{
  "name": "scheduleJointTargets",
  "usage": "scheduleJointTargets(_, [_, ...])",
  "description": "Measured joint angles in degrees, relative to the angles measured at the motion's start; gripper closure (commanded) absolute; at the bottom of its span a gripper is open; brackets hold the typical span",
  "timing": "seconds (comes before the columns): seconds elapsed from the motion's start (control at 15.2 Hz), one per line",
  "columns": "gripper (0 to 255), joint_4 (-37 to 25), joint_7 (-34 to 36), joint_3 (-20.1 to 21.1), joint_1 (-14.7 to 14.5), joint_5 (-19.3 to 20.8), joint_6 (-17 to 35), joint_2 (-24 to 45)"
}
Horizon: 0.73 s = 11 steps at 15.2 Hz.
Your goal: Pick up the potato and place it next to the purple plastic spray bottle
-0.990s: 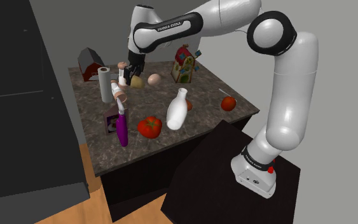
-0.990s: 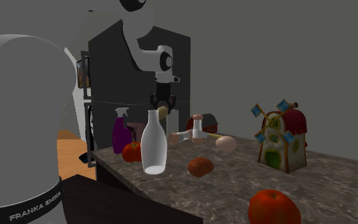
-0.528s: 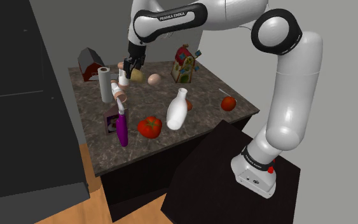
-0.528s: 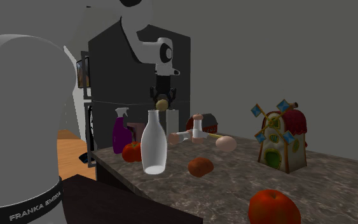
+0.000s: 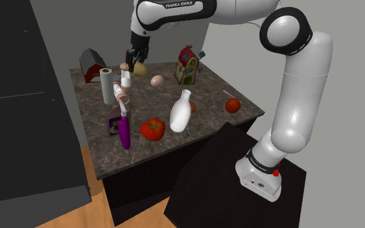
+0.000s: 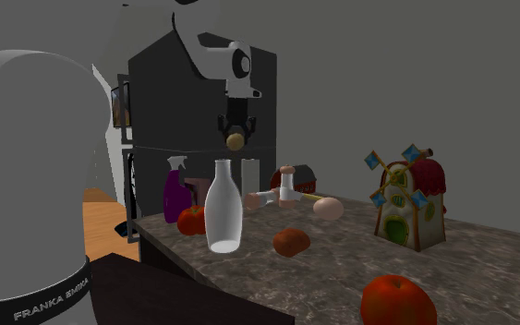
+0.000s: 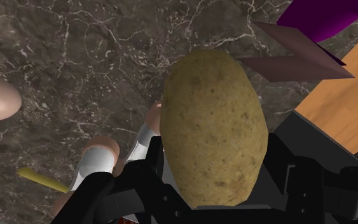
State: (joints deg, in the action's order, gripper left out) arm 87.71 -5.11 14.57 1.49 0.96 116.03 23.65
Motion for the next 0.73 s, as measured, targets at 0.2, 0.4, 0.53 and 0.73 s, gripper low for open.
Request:
scheduleJointTargets(0.2, [255,-1.81,0.12,0.07,-0.07,-0.05,-2.12,-0.33])
scheduleJointTargets(0.4, [255,-3.52,0.32,0.15,-0.2,-0.1,-4.18,-0.69])
scheduleJointTargets(0.53, [255,-4.51,0.41,0.21,-0.22,-0.17,-5.58,-1.12])
scheduleJointTargets(0.73, [255,-7.37,2.14,0.56,-1.66,0.42,-7.23,0.02])
